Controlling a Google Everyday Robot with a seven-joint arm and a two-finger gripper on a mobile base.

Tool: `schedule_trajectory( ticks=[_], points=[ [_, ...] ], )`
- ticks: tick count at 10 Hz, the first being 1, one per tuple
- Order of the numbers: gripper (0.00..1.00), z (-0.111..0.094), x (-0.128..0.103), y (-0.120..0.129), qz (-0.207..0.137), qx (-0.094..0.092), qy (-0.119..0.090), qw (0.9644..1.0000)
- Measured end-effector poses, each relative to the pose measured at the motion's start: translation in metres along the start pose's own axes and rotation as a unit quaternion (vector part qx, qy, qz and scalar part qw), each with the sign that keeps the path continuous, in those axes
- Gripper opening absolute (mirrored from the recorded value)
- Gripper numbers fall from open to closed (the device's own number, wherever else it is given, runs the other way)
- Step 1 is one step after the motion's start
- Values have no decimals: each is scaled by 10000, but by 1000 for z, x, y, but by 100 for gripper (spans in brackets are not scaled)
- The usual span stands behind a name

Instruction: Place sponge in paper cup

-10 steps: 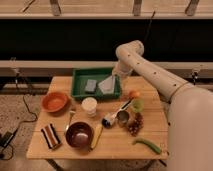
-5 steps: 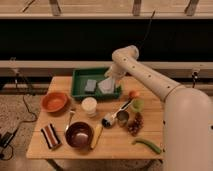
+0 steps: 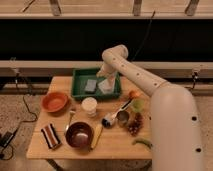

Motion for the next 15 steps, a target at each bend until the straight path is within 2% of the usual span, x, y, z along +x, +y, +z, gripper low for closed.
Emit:
schedule_trajectory(
  ticks=[6, 7, 8, 9, 11, 13, 15],
  points=[
    [65, 2, -5, -4, -24, 30, -50, 10000],
    [65, 1, -4, -2, -23, 27, -33, 10000],
    [65, -3, 2, 3, -94, 35, 87, 9999],
    [65, -6, 12, 11, -285, 114, 156, 9994],
    [65, -7, 22, 14, -582, 279, 150, 9978],
    [65, 1, 19, -2, -973, 436, 64, 9943],
    [65, 18, 8, -30, -1328, 484, -106, 9899]
  ],
)
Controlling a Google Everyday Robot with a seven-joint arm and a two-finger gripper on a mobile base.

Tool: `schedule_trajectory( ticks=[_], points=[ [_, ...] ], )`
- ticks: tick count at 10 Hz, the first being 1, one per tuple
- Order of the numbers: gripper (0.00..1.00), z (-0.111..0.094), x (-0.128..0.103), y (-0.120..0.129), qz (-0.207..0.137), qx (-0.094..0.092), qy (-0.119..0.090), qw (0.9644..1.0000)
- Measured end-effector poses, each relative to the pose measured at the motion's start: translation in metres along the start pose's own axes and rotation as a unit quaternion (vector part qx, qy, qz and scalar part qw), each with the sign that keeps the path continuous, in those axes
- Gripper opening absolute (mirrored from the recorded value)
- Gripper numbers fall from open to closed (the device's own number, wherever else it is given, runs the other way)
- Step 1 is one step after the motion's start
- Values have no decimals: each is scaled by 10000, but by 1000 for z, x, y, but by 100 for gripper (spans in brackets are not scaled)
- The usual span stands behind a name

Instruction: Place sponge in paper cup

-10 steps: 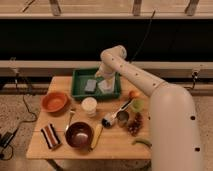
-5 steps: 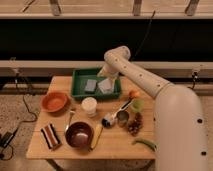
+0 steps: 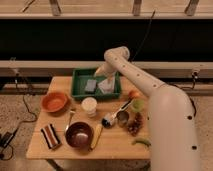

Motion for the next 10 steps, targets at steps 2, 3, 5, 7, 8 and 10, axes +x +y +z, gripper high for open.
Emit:
schedule_trajectory(
  ticks=[2, 3, 5, 7, 8, 10],
  points=[
    [65, 11, -1, -12, -172, 6, -109, 9998],
    [65, 19, -3, -21, -283, -15, -174, 9994],
    [65, 39, -8, -35, -488, -137, -316, 9982],
    [65, 53, -9, -33, -538, -311, -402, 9973],
    [65, 59, -11, -34, -562, -368, -437, 9968],
    [65, 72, -14, -35, -596, -499, -528, 9956]
  ],
)
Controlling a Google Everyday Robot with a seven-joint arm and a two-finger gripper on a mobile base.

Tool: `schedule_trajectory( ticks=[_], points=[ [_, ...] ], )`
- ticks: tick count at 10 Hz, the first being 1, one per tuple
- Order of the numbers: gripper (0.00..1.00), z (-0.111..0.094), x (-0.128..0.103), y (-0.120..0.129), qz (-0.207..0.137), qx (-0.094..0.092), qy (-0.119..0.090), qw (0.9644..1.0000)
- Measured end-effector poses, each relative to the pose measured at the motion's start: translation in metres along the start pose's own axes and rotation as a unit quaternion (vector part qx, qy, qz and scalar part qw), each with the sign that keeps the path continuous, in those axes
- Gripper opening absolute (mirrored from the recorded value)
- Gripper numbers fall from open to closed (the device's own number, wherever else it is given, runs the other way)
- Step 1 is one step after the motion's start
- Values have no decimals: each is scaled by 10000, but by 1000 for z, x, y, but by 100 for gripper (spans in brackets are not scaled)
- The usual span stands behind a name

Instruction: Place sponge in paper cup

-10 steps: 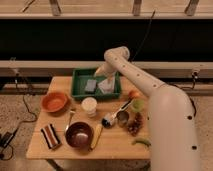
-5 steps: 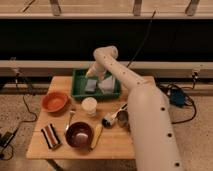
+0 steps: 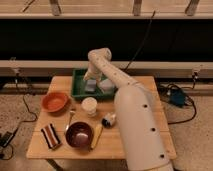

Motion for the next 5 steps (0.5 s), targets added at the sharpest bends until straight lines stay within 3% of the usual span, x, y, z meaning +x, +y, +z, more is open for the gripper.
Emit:
schedule_trajectory(
  ticks=[5],
  points=[
    [65, 18, -5, -6, -82, -247, -92, 9996]
  ],
)
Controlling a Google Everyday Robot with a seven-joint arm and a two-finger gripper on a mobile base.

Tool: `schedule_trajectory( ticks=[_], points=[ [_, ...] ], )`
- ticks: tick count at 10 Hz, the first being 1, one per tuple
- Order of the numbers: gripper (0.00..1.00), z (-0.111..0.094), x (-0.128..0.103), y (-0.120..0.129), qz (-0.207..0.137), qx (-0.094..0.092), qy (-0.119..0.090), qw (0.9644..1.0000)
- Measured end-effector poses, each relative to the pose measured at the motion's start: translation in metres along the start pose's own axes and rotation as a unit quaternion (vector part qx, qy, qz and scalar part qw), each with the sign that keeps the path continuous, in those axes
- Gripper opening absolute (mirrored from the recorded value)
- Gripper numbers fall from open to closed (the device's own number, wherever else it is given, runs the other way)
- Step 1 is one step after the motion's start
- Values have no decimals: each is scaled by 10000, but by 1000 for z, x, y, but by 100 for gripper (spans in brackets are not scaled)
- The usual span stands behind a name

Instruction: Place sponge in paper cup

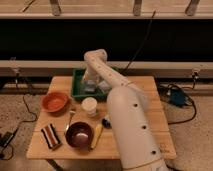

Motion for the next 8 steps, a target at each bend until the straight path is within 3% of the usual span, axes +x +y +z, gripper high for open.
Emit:
schedule_trajectory(
  ticks=[4, 6, 7, 8],
  points=[
    [65, 13, -3, 2, -51, -261, -11, 9996],
    [65, 20, -4, 7, -108, -479, 39, 9988],
    [63, 22, -5, 8, -124, -528, 49, 9985],
    [55, 24, -5, 10, -140, -599, 78, 9981]
  ],
)
